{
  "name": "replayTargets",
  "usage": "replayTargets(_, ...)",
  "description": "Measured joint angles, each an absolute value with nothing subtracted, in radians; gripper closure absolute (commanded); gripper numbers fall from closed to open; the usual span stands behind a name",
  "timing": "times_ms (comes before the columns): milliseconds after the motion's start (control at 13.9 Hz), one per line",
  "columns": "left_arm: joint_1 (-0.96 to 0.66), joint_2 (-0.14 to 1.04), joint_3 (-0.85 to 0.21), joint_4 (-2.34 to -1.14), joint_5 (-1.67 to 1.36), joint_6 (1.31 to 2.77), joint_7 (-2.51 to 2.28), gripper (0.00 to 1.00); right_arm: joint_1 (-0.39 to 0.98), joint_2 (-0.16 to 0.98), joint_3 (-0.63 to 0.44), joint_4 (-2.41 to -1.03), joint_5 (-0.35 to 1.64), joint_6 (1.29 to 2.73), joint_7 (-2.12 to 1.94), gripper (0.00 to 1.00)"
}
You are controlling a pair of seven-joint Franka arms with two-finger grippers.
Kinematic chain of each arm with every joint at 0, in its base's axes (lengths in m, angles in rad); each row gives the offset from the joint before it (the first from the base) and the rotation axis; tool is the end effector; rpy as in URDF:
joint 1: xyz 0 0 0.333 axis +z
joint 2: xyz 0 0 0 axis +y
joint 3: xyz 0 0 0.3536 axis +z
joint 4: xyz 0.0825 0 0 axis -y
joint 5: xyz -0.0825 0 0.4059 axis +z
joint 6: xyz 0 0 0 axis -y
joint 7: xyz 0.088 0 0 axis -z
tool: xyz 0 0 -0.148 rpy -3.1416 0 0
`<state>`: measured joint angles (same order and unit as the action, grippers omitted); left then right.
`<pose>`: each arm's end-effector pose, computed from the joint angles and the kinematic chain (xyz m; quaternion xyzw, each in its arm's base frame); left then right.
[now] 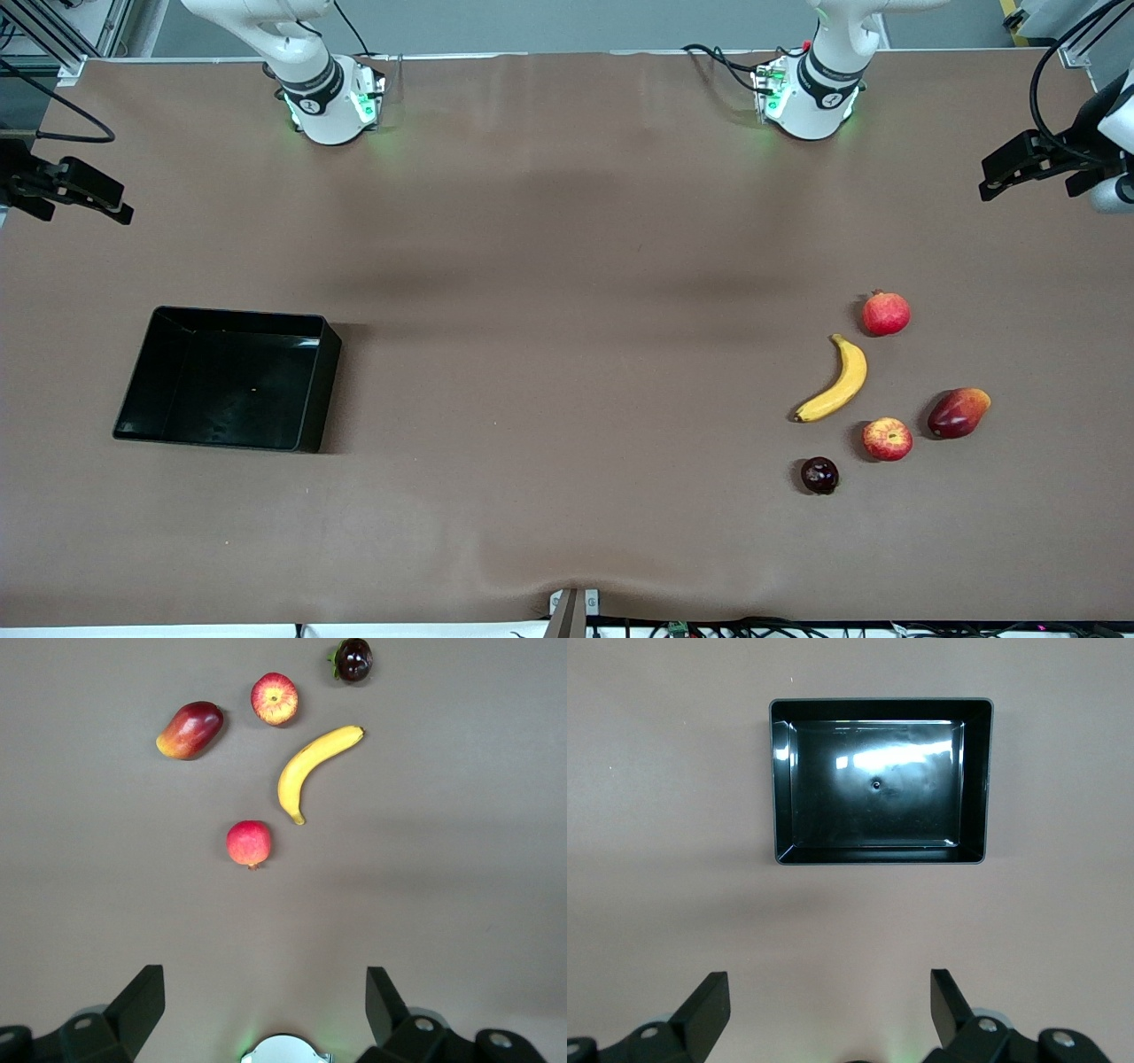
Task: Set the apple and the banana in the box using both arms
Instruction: 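Move the left gripper toward the red apple while the right gripper reaches the tray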
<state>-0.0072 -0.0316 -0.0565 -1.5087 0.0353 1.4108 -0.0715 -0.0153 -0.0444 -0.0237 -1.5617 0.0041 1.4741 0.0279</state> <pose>0.5449 -0.0297 0.6557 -0.9993 -0.0062 0.0318 0.0206 0.5488 -0.0211 0.6423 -0.9992 0.0333 0.0216 0.0027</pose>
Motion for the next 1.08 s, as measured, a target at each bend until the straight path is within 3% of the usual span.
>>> replayTargets(577, -0.005, 0.017, -0.057, -1.568, 0.035, 1.554, -0.071, 0.0, -0.058, -0.006, -0.025, -1.562, 0.003, 1.476, 0.028, 0.0)
replayTargets(1082, 0.0, 0.162, -0.057, -1.579, 0.04, 1.722, -0.071, 0.0, -0.064, 0.064, -0.023, -1.549, -0.002, 1.486, 0.028, 0.0)
